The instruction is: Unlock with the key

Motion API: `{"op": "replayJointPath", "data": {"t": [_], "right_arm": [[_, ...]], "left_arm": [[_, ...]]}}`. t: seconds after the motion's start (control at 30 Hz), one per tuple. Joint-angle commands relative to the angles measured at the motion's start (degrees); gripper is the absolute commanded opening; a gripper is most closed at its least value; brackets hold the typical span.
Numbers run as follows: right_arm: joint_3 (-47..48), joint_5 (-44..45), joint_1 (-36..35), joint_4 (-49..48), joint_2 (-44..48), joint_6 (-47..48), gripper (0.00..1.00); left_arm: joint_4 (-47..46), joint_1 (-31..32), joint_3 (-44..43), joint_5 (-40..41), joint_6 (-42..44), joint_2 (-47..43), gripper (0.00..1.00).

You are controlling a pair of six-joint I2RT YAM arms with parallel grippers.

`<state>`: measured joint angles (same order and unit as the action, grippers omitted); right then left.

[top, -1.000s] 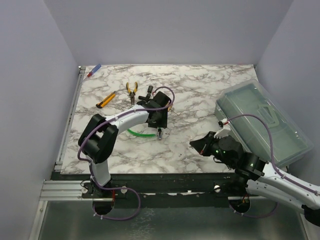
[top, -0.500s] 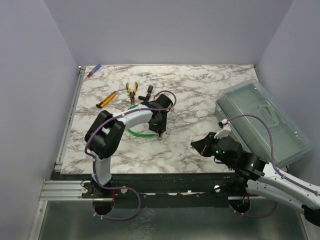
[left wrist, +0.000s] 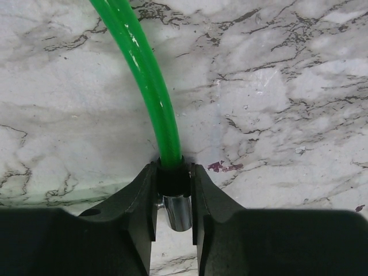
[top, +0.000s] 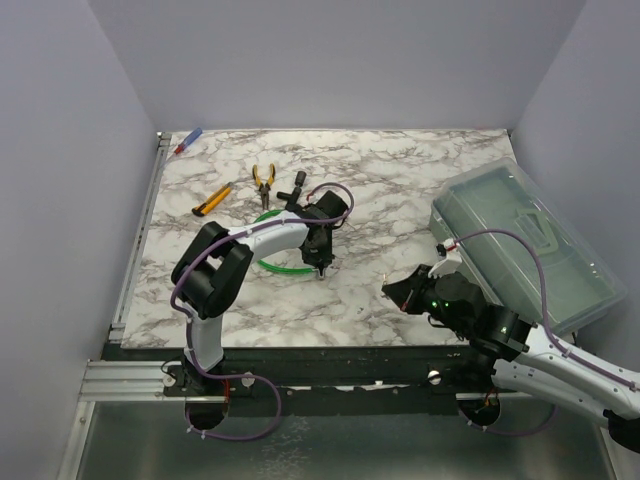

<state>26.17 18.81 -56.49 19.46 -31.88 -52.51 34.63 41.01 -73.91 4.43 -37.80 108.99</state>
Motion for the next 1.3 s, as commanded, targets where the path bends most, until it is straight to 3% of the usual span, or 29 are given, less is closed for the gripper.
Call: {"op": "replayJointPath", "data": {"t": [0.0,0.07,0.4,0.73,1.27], "right_arm": [[0.28,2.23,0.33,1.06,0.36,-0.29,0.01],[0.28,2.43,0.33,1.32,0.69,-0.55,0.01],[-0.16,2.39,0.33,1.79,1.63,-2.93,0.01],[-2.53,-3.58,0.33,-7.69,-1.41,-2.41,0.01],[2.41,-17.83,0.37,-22.90,-19.18,-2.22,0.01]], "left_arm": [[0.81,1.02,0.59,0.65,-2.53,2.44,0.07],[0.75,1.14,0.25,0.87,-2.67,2.33,0.00],[-1.90,0.87,-0.90,0.03,-5.91,-3.19,0.00],[-7.23,0.53,2.22,-4.35,-9.55,-11.10,0.00],[-11.04,-1.25,8.81,-7.74,-10.25,-23.00,0.00]]}}
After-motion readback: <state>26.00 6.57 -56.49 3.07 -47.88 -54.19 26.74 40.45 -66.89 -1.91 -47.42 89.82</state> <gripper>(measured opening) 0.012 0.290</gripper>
